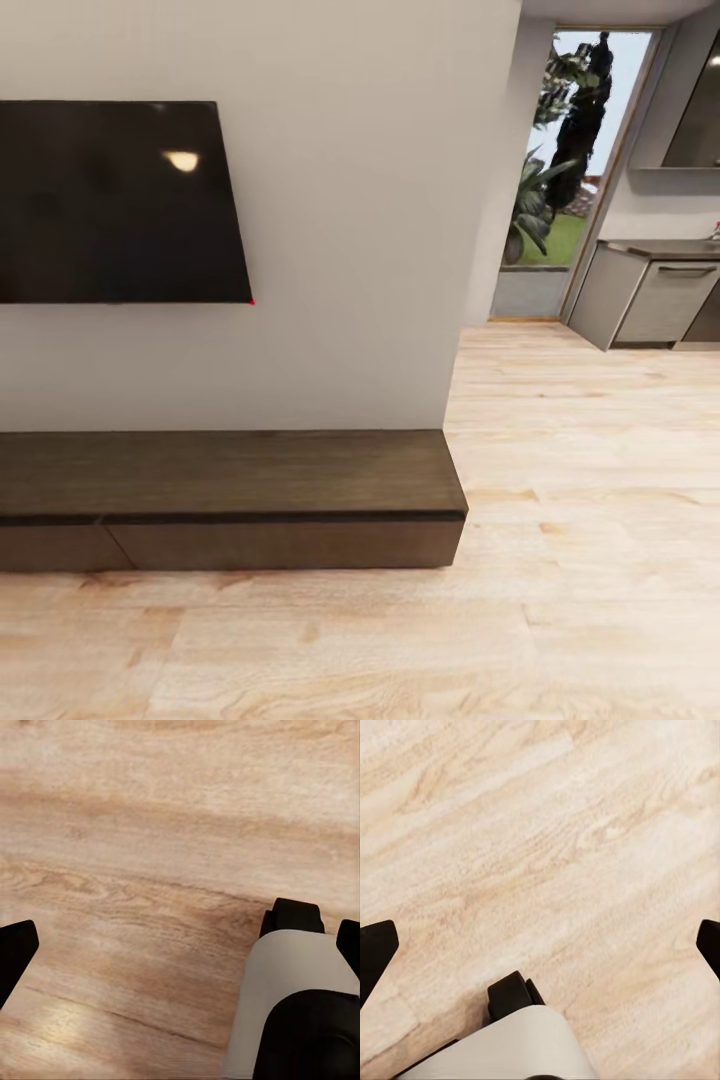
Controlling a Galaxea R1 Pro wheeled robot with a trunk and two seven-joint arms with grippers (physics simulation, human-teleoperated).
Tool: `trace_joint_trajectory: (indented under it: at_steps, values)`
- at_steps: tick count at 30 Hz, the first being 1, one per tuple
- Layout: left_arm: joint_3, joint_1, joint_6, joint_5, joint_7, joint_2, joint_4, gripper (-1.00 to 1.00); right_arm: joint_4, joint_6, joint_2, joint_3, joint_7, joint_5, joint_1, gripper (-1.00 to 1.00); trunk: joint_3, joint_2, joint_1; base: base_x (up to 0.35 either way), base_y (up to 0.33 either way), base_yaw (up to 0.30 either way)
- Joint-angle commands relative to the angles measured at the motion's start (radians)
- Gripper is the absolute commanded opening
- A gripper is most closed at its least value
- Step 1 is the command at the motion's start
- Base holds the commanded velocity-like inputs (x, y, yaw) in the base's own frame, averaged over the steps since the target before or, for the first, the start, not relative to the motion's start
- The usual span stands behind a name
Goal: Place each of the two pumpkins and all three candles from the living room inside a cabinet in the living room (use any cabinet), then make sure every cabinet is closed, and position the cauldron so it is next to a table in the living room.
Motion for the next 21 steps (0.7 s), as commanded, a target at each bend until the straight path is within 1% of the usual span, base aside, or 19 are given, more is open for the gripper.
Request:
trace_joint_trajectory:
  at_steps: [1,3,11,15,21]
  values:
    - [-0.009,0.004,-0.001,0.008,0.004,0.0,-0.002,1.0,-0.001,-0.001,0.0,0.008,-0.004,-0.009,0.0,1.0,0.002,0.007,-0.004,0.0,0.0,0.0]
    - [-0.009,0.011,-0.002,0.007,0.004,-0.003,-0.003,1.0,-0.001,-0.001,0.0,0.008,-0.004,-0.009,0.0,1.0,0.009,0.021,-0.012,0.0,0.0,0.0]
    - [-0.009,0.015,-0.002,0.007,0.004,-0.009,-0.003,1.0,-0.002,-0.002,-0.001,0.007,-0.004,-0.008,0.0,1.0,0.009,0.021,-0.012,0.0,0.0,0.0]
    - [-0.008,0.016,-0.001,0.015,0.005,-0.009,-0.003,1.0,-0.002,-0.002,0.001,0.007,-0.004,-0.008,0.0,1.0,0.009,0.021,-0.012,0.0,0.0,0.0]
    - [-0.007,0.017,-0.002,0.016,0.006,-0.011,-0.003,1.0,-0.003,-0.002,0.001,0.007,-0.004,-0.008,0.0,1.0,0.009,0.021,-0.012,0.0,0.0,0.0]
